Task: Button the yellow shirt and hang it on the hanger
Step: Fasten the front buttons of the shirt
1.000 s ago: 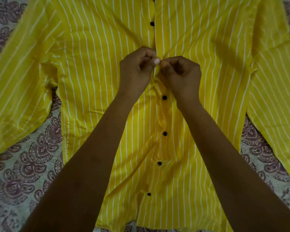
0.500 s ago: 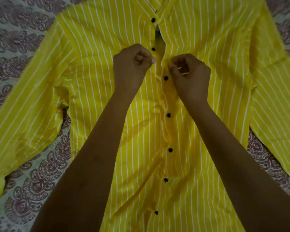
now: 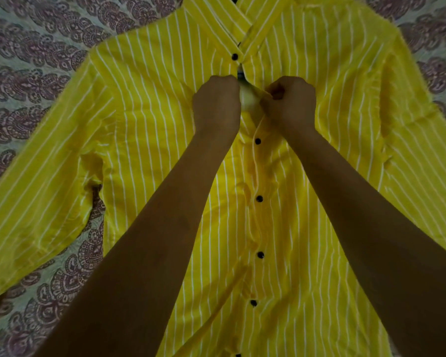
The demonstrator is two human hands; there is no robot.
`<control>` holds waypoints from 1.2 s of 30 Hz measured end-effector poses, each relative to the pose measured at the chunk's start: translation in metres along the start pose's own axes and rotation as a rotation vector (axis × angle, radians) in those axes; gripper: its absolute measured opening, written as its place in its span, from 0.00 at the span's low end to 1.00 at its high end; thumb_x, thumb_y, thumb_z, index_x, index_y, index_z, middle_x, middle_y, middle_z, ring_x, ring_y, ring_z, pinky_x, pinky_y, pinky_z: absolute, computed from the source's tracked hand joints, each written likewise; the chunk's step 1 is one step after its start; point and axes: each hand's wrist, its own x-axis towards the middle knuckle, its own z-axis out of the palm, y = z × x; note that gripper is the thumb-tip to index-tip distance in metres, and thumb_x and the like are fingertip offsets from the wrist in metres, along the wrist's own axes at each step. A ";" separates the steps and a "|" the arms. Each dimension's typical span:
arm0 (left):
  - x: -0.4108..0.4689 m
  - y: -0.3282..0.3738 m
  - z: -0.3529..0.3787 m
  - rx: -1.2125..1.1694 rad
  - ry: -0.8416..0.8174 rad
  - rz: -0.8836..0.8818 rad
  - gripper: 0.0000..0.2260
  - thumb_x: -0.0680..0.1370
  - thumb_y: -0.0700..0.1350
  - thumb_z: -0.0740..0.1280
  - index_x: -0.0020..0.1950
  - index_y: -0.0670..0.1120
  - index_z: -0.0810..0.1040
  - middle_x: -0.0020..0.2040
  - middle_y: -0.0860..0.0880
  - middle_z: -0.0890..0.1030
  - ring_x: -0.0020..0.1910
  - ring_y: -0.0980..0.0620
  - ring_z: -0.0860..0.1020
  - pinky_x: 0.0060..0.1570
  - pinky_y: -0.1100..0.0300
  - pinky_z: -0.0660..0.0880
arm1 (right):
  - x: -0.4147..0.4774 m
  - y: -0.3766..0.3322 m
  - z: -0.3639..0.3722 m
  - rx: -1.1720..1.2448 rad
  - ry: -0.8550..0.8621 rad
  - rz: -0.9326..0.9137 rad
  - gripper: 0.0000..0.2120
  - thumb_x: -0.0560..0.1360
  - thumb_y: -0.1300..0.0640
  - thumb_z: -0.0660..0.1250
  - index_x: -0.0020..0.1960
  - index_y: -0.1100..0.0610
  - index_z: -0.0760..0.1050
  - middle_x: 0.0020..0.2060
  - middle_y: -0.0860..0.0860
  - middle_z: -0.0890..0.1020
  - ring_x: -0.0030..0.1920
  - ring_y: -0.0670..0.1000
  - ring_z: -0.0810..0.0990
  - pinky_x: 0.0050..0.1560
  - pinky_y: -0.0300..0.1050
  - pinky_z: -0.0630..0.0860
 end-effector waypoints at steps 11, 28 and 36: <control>-0.001 0.003 -0.007 -0.368 0.079 -0.186 0.05 0.73 0.45 0.69 0.45 0.44 0.81 0.47 0.48 0.83 0.48 0.51 0.80 0.38 0.69 0.67 | -0.009 -0.011 0.007 0.796 -0.105 0.329 0.11 0.70 0.70 0.64 0.31 0.59 0.73 0.26 0.56 0.74 0.26 0.52 0.73 0.29 0.42 0.70; 0.005 0.002 -0.012 -0.728 -0.030 -0.221 0.04 0.70 0.39 0.69 0.42 0.42 0.83 0.34 0.47 0.81 0.38 0.48 0.82 0.47 0.49 0.80 | -0.024 -0.006 0.010 0.927 -0.099 0.178 0.12 0.76 0.66 0.60 0.39 0.58 0.79 0.25 0.47 0.79 0.29 0.45 0.77 0.35 0.39 0.75; 0.004 0.002 -0.014 -0.740 -0.031 -0.240 0.07 0.71 0.37 0.66 0.47 0.40 0.83 0.41 0.41 0.84 0.43 0.42 0.82 0.50 0.48 0.79 | -0.012 -0.005 0.017 0.806 -0.087 0.133 0.07 0.69 0.66 0.67 0.35 0.57 0.79 0.30 0.53 0.80 0.34 0.50 0.78 0.38 0.44 0.75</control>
